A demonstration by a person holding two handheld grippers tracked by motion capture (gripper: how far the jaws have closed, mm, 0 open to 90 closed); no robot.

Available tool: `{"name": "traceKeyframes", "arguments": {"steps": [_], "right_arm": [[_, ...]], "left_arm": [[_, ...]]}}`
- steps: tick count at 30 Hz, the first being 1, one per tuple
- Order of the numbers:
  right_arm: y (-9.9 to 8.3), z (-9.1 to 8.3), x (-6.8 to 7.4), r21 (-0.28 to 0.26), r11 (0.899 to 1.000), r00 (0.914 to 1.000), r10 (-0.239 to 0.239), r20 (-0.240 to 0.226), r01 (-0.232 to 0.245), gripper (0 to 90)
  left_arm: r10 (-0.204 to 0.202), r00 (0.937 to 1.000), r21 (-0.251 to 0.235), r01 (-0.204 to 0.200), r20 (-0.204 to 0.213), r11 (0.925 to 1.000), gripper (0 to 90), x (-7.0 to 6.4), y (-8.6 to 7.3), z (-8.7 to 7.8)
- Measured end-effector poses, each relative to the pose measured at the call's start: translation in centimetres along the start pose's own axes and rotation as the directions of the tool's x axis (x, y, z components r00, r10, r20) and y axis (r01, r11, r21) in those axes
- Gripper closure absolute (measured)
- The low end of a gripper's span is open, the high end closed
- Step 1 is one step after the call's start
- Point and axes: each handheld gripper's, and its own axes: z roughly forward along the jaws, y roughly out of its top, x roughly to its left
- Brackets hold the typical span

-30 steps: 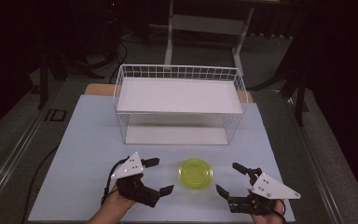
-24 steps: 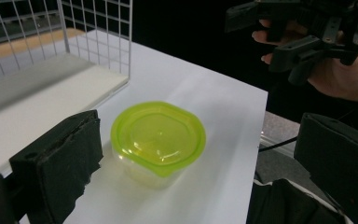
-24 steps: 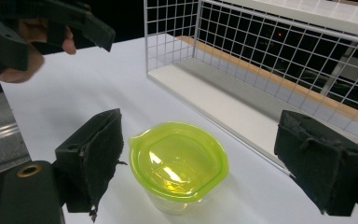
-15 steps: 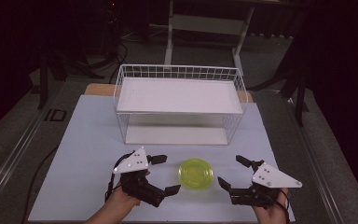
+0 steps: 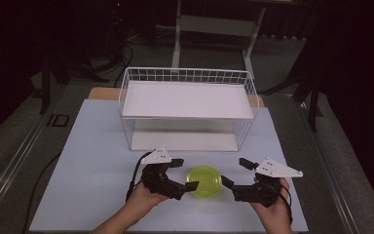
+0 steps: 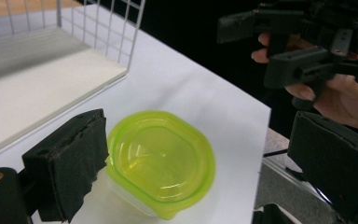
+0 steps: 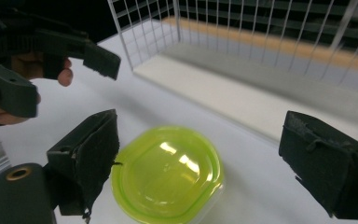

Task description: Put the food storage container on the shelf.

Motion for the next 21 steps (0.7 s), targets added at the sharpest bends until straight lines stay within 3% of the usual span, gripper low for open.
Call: {"name": "traceKeyframes", "arguments": {"steps": [2, 5, 8, 12, 16, 21], "right_arm": [[-0.4, 0.8, -0.4, 0.013, 0.999, 0.9992, 0.038, 0.01, -0.038, 13.1], [-0.9, 1.7, -1.1, 0.056, 0.994, 0.9954, 0.095, 0.012, -0.095, 14.1], [-1.3, 2.3, -1.8, 0.079, 0.984, 0.9876, 0.157, 0.008, -0.157, 16.0], [-1.9, 2.9, -2.5, 0.12, 0.968, 0.9756, 0.219, 0.006, -0.219, 22.2], [-2.5, 3.6, -2.8, 0.152, 0.962, 0.9728, 0.232, -0.001, -0.229, 23.0], [-3.3, 4.2, -3.0, 0.193, 0.947, 0.9656, 0.26, 0.002, -0.256, 27.9]], "left_arm": [[-0.038, 0.9992, 0.018, 0.038, 0.007, 0.9991, 5.7, 0.4, -0.3, 0.7], [-0.053, 0.9981, 0.027, 0.054, -0.032, 0.9982, 8.6, 0.7, -0.6, 1.3], [-0.097, 0.9927, 0.039, 0.1, -0.072, 0.9942, 13.8, 1.2, -1.1, 1.7], [-0.164, 0.9836, 0.056, 0.168, -0.075, 0.9841, 15.1, 2.0, -1.9, 2.1], [-0.223, 0.9708, 0.057, 0.228, -0.089, 0.972, 15.1, 2.5, -2.7, 2.4], [-0.258, 0.9617, 0.063, 0.264, -0.093, 0.9624, 21.9, 3.0, -3.4, 2.5]]}}
